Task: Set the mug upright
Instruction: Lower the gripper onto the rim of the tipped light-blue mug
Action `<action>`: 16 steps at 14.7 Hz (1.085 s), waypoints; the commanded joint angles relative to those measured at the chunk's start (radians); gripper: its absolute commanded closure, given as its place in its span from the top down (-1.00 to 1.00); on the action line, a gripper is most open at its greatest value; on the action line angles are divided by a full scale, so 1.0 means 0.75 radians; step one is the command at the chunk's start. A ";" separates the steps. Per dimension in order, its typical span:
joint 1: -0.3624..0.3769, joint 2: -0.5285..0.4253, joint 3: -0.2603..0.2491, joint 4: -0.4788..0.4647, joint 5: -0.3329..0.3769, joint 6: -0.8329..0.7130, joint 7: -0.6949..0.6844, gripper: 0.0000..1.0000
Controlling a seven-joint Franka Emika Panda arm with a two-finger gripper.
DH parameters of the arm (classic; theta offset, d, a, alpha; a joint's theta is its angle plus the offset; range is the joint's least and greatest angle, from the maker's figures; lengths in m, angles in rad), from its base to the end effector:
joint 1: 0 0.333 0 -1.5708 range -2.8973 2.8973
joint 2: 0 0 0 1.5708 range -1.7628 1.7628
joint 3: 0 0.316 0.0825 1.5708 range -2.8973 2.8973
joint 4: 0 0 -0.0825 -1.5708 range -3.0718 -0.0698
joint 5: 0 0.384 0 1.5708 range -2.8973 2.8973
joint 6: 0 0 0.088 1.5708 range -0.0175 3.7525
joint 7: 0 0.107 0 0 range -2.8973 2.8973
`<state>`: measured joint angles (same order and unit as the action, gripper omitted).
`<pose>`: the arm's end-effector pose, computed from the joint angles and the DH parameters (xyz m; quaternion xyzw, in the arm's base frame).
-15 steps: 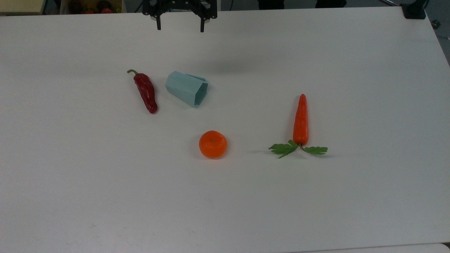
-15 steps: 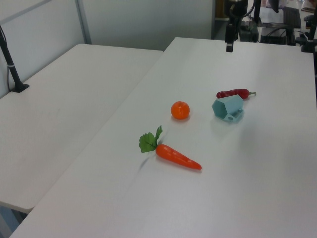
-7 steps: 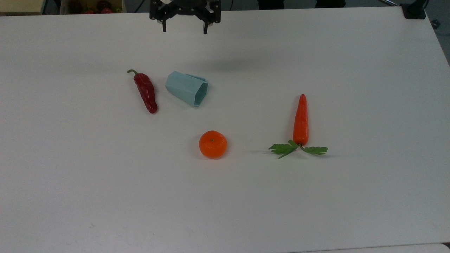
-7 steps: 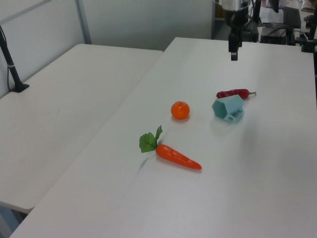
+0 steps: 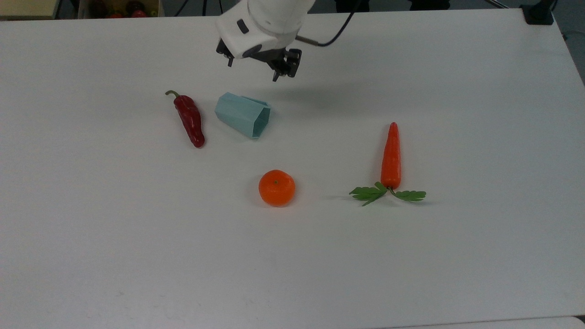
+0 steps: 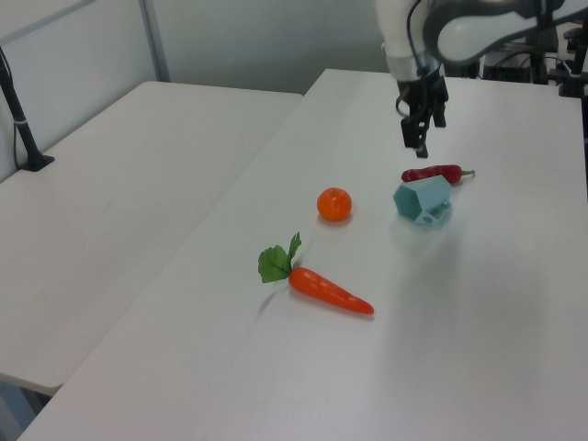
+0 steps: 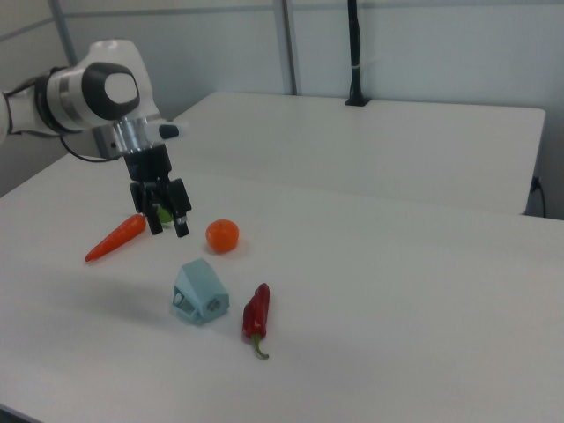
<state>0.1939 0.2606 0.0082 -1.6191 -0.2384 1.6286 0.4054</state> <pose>0.6040 0.0988 0.4561 0.9823 -0.0784 -0.0840 0.1477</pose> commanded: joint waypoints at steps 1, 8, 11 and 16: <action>0.056 0.139 -0.001 0.032 -0.085 -0.008 0.310 0.94; 0.069 0.260 -0.003 0.050 -0.144 0.093 0.564 0.82; 0.069 0.291 -0.003 0.046 -0.263 0.082 0.556 0.66; 0.071 0.321 -0.003 0.038 -0.306 0.068 0.460 0.24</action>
<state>0.2395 0.4905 0.0094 -1.5902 -0.4524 1.6865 0.8023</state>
